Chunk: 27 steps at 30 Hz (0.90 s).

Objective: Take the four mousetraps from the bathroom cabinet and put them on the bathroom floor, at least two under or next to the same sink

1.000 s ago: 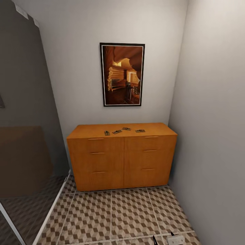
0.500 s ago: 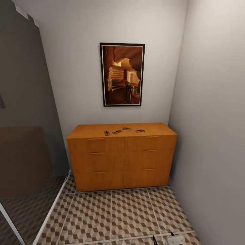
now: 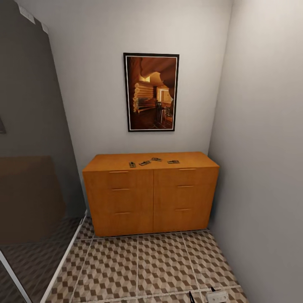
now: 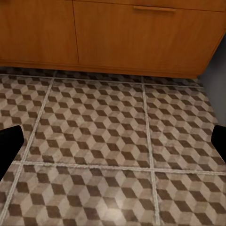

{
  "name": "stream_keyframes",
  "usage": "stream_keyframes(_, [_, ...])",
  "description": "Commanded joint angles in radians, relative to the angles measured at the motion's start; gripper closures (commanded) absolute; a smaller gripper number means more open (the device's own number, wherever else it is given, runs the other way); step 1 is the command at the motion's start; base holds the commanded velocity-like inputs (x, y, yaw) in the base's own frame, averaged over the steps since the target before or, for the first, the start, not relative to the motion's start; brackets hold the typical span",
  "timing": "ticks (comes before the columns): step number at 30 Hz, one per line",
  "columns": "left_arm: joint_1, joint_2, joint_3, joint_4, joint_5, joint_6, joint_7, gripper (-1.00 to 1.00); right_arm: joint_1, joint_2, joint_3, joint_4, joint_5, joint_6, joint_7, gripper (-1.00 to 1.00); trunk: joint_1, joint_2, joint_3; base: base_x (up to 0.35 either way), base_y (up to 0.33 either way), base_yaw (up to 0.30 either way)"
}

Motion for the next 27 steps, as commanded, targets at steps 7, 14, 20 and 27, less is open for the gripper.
stream_keyframes(7, [-0.002,0.000,-0.001,0.004,-0.001,-0.007,0.003,-1.00,-0.001,0.000,0.002,0.001,0.004,-0.003,-0.003,-1.00,0.000,-0.001,-0.001,0.000,0.000,0.000])
stream_keyframes(14, [-0.002,0.000,0.000,0.004,-0.001,-0.007,0.003,-1.00,-0.001,0.000,0.001,0.001,0.004,-0.003,-0.003,-1.00,0.000,-0.001,-0.001,0.000,0.000,0.000])
stream_keyframes(20, [-0.002,0.000,0.000,0.004,-0.001,-0.007,0.003,-1.00,-0.001,0.000,0.000,0.001,0.004,-0.002,-0.003,-1.00,0.000,-0.001,-0.001,0.000,0.000,0.000])
stream_keyframes(27, [-0.002,0.000,0.001,0.004,0.000,-0.007,0.004,-1.00,-0.001,0.000,0.000,0.001,0.004,-0.001,-0.004,-1.00,0.000,-0.001,-0.001,0.000,0.000,0.000])
